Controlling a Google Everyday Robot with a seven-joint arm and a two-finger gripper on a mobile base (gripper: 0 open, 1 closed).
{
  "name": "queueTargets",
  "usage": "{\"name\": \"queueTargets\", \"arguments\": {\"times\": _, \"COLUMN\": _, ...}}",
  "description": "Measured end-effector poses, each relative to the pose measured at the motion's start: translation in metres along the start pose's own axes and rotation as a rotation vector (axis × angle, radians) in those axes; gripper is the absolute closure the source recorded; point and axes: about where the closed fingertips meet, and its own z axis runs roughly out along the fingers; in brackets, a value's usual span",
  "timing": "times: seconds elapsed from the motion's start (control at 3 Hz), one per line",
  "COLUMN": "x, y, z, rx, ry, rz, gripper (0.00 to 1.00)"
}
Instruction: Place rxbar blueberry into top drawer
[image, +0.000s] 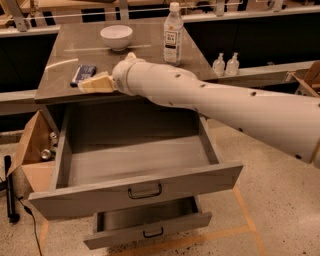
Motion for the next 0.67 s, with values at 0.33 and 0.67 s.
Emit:
{"name": "queueTargets", "arguments": {"times": 0.33, "x": -0.010, "y": 0.017, "z": 0.026, "rx": -0.008, "ry": -0.025, "rz": 0.019, "gripper": 0.00}}
{"name": "queueTargets", "arguments": {"times": 0.67, "x": -0.012, "y": 0.034, "z": 0.057, "rx": 0.002, "ry": -0.038, "rz": 0.044, "gripper": 0.00}}
